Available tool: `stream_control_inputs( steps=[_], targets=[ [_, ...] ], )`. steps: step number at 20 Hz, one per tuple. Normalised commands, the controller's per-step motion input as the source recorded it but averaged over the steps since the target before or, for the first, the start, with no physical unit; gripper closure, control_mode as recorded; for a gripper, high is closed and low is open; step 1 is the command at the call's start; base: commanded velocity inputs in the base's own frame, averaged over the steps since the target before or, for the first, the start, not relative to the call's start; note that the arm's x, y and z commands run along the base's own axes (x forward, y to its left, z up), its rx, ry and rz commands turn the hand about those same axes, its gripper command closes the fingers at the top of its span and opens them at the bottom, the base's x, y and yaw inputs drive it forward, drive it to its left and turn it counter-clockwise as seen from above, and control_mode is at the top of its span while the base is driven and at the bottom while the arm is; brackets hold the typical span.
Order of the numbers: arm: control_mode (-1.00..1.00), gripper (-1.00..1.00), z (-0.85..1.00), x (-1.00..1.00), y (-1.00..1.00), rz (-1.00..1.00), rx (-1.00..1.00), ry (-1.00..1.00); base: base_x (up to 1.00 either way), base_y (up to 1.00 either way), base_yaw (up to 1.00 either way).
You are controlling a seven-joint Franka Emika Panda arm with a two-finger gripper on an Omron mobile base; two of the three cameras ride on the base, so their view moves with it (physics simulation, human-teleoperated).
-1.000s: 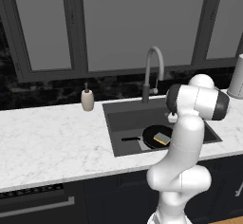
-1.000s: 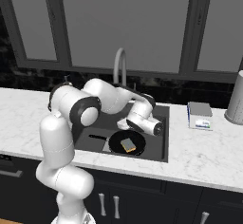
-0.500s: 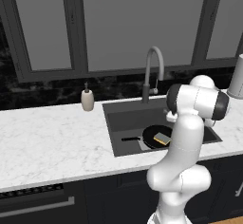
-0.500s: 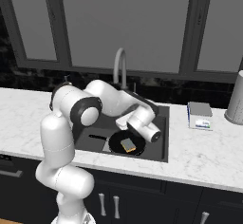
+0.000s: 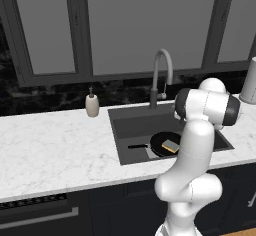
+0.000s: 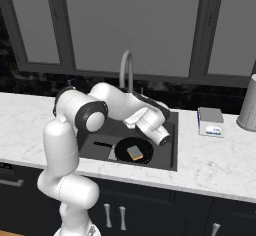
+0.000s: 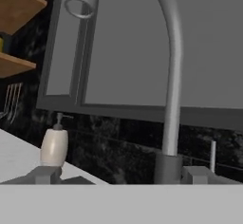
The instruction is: Pick the pan and sponge and place them into the sink. Then turn on the water.
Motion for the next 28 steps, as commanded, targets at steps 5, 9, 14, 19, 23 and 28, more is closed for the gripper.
stream_control_inputs(
  steps=[5, 9, 14, 19, 23, 28],
  targets=[
    [-1.00, -1.00, 0.10, 0.28, 0.00, 0.00, 0.04, -0.03, 0.00, 0.00, 0.00],
    [-1.00, -1.00, 0.00, 0.37, 0.00, 0.00, 0.00, -0.01, 0.00, 0.00, 0.00],
    [-1.00, -1.00, 0.00, 0.36, 0.00, 0.00, 0.00, -0.01, 0.00, 0.00, 0.00],
    [-1.00, -1.00, 0.00, 0.34, 0.00, -0.01, 0.00, 0.00, 0.00, 0.00, 0.00],
    [-1.00, -1.00, 0.00, 0.37, -0.01, -0.02, 0.00, 0.00, 0.00, 0.00, 0.00],
    [-1.00, -1.00, 0.00, 0.32, 0.00, -0.03, 0.00, 0.00, 0.00, 0.00, 0.00]
  ],
)
